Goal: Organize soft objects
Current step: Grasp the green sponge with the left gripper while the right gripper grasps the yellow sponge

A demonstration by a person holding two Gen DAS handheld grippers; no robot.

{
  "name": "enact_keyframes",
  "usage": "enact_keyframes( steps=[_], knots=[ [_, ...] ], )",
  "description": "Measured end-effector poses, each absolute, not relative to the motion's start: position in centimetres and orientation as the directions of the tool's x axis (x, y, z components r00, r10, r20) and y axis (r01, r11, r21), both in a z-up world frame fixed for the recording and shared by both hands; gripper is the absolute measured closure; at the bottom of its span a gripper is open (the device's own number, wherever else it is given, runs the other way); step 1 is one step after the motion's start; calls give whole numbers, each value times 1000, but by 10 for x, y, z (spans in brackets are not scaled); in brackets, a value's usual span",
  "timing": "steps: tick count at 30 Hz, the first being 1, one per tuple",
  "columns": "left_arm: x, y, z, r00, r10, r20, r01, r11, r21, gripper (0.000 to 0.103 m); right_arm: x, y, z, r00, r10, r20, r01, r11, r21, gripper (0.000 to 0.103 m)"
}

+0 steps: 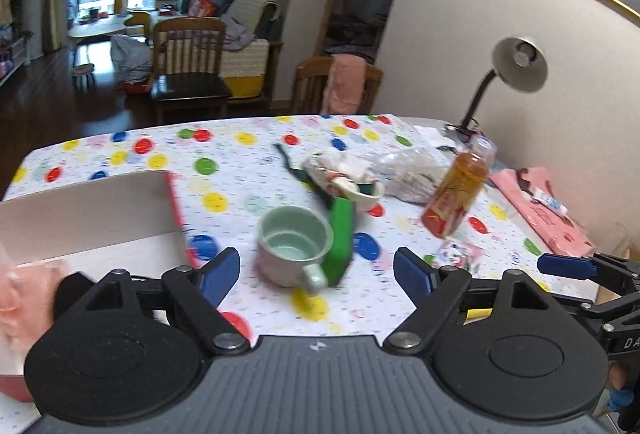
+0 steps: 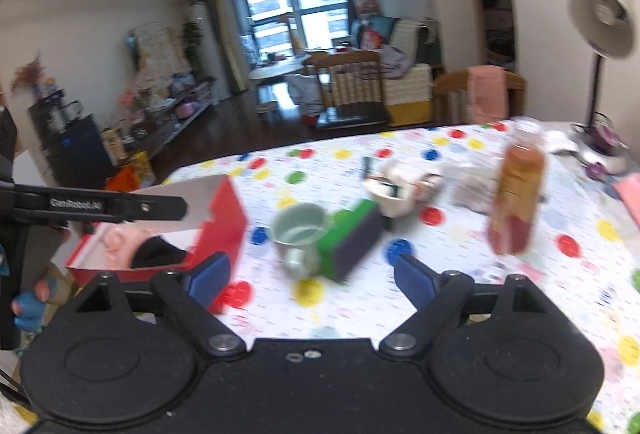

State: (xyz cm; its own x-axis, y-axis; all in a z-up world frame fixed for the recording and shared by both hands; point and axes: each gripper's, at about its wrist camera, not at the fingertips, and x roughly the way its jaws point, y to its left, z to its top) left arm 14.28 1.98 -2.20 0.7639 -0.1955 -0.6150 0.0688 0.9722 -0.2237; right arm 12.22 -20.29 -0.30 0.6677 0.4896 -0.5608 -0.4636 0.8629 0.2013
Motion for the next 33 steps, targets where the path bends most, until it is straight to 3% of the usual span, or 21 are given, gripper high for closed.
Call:
enact_keyframes(
  steps=[7, 11, 33],
  knots=[
    [172, -19, -33, 744, -221, -630, 105, 971, -216, 3, 132, -252, -24, 682, 428, -592, -435, 889, 142, 4],
    [191, -35, -40, 738, -247, -628, 131, 965, -226, 3, 146, -277, -39, 665, 415, -621, -438, 890, 126, 4],
    [342, -101, -100, 579, -148, -802, 211, 977, -28, 3, 214, -323, -116, 516, 427, -743, -535, 837, 110, 4]
  ],
)
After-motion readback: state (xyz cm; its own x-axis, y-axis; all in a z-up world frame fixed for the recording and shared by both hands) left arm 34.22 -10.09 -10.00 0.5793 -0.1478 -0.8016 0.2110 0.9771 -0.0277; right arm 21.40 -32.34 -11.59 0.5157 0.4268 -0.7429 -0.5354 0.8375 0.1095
